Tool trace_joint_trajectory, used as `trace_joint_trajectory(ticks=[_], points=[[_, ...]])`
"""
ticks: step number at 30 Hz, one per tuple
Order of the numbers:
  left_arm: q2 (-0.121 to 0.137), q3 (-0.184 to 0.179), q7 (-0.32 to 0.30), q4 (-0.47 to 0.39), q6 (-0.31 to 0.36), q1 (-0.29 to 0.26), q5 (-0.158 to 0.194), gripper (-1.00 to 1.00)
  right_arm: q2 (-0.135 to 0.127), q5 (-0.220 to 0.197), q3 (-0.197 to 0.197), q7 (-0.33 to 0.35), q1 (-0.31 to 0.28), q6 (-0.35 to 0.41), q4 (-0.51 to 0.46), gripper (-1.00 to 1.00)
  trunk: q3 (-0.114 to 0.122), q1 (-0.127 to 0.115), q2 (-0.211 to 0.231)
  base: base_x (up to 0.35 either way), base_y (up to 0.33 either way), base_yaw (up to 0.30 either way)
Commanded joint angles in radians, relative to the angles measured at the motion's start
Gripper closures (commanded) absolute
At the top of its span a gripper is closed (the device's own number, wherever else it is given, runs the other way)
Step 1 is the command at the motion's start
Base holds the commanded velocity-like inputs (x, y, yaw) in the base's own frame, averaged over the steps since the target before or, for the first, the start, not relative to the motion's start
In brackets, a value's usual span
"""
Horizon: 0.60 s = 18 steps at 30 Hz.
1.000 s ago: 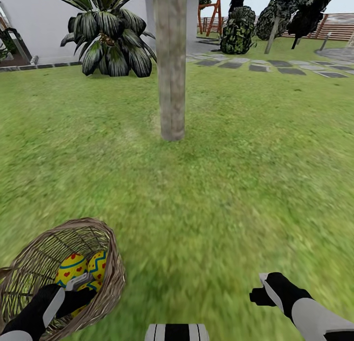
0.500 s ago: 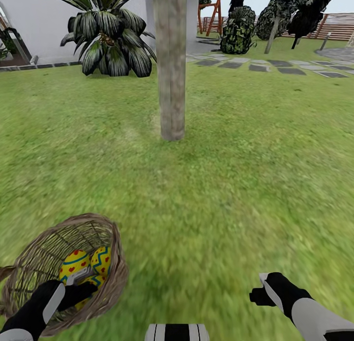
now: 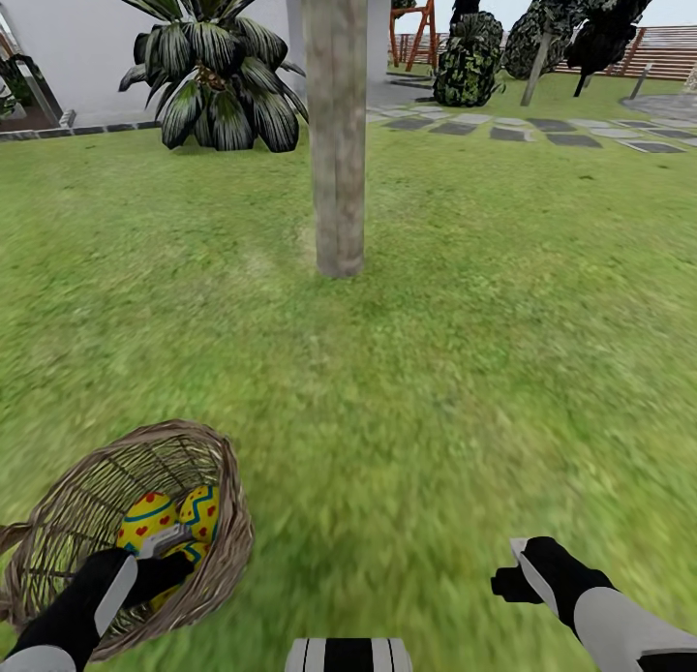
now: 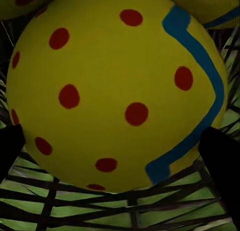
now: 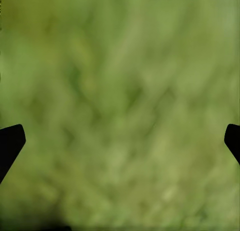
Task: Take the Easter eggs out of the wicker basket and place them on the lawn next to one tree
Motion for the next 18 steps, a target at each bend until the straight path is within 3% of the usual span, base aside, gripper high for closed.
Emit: trace_joint_trajectory(ticks=[1, 13, 18], points=[[-0.004, 0.003, -0.009, 0.034, 0.006, 0.000, 0.027, 1.00, -0.001, -0.005, 0.008, 0.002, 0.000, 0.005, -0.002, -1.00, -0.001, 0.000, 0.000, 0.000, 0.000, 0.000], [-0.008, 0.003, -0.009, 0.035, 0.006, 0.000, 0.029, 1.00, 0.000, -0.003, 0.009, 0.002, 0.000, 0.006, -0.002, -1.00, -0.001, 0.000, 0.000, 0.000, 0.000, 0.000], [-0.010, 0.000, -0.006, 0.053, 0.006, 0.000, 0.023, 1.00, 0.000, -0.003, 0.009, 0.002, 0.000, 0.005, -0.002, -1.00, 0.019, -0.002, 0.001, 0.000, 0.000, 0.000]])
